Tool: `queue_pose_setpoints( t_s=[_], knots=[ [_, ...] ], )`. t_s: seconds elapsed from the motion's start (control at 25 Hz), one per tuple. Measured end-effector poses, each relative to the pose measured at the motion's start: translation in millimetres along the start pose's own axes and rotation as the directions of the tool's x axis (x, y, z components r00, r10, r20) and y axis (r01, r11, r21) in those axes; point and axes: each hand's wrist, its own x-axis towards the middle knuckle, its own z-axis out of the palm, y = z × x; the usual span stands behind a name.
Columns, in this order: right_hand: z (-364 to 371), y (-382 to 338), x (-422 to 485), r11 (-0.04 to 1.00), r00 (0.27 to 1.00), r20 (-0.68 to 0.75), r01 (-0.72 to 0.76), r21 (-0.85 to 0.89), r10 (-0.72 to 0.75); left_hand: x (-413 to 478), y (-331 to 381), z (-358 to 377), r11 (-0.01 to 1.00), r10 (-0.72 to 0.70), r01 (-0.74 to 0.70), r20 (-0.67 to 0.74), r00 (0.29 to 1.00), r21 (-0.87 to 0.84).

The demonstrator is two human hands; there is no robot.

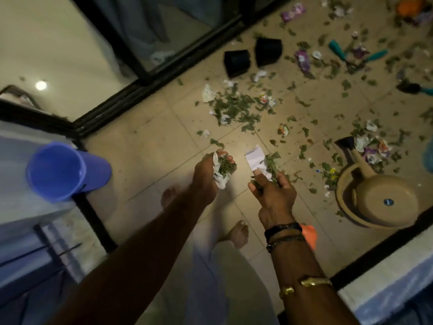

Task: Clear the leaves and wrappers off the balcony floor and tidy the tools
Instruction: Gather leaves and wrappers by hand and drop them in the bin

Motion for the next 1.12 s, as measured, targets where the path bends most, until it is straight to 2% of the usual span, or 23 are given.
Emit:
queue_pose_setpoints(
  t_s=[0.04, 0.08, 0.12, 0.16, 0.28, 0.4, 0.48, 0.56, 0.72, 0.88, 1.0, 1.12],
  knots=[
    [10.9, 13.8, -10.8, 0.999, 0.999, 0.035, -0.012, -0.042, 0.014, -22.5, 5.6, -8.3, 0.999, -0.001, 0.001, 0.012, 1.0, -0.04],
    [24.2, 30.7, -23.2, 0.995, 0.997, 0.075, -0.024, -0.092, 0.031, -15.4, 8.3, -47.8, 0.992, -0.054, 0.043, -0.089, 0.995, -0.118],
    [36.0, 46.6, -31.9, 0.99, 0.993, 0.114, -0.023, -0.139, 0.04, -17.9, 9.0, -74.4, 0.984, -0.032, 0.012, -0.112, 0.993, -0.177],
    [50.1, 62.6, -40.3, 0.982, 0.987, 0.15, -0.021, -0.185, 0.049, -25.2, 15.7, -101.3, 0.965, -0.073, 0.038, -0.123, 0.99, -0.261],
    [100.5, 112.5, -63.7, 0.949, 0.973, 0.219, 0.005, -0.314, 0.067, -39.2, 39.9, -179.9, 0.918, -0.087, -0.036, -0.289, 0.953, -0.396],
    [156.8, 157.1, -89.0, 0.922, 0.956, 0.281, 0.033, -0.387, 0.084, -55.4, 74.2, -252.9, 0.832, -0.089, -0.125, -0.353, 0.931, -0.54],
    [199.9, 194.6, -110.7, 0.896, 0.94, 0.325, 0.05, -0.44, 0.108, -62.0, 96.8, -312.2, 0.819, -0.05, -0.184, -0.387, 0.921, -0.544],
    [242.2, 231.1, -132.1, 0.878, 0.915, 0.374, 0.052, -0.475, 0.149, -66.8, 120.0, -363.7, 0.761, -0.013, -0.269, -0.429, 0.903, -0.59],
    [326.3, 311.9, -167.6, 0.829, 0.869, 0.447, 0.08, -0.553, 0.214, -54.3, 160.6, -462.1, 0.75, 0.082, -0.376, -0.488, 0.869, -0.544],
    [407.4, 399.0, -167.8, 0.728, 0.835, 0.517, 0.233, -0.645, 0.19, -8.8, 188.8, -561.9, 0.777, 0.089, -0.404, -0.552, 0.829, -0.482],
    [447.3, 444.6, -148.6, 0.639, 0.8, 0.556, 0.31, -0.704, 0.224, 20.6, 197.5, -605.9, 0.82, 0.077, -0.385, -0.585, 0.807, -0.423],
    [466.6, 460.5, -132.4, 0.631, 0.774, 0.555, 0.272, -0.726, 0.305, 33.3, 209.8, -624.0, 0.8, 0.142, -0.438, -0.58, 0.802, -0.41]
  ],
)
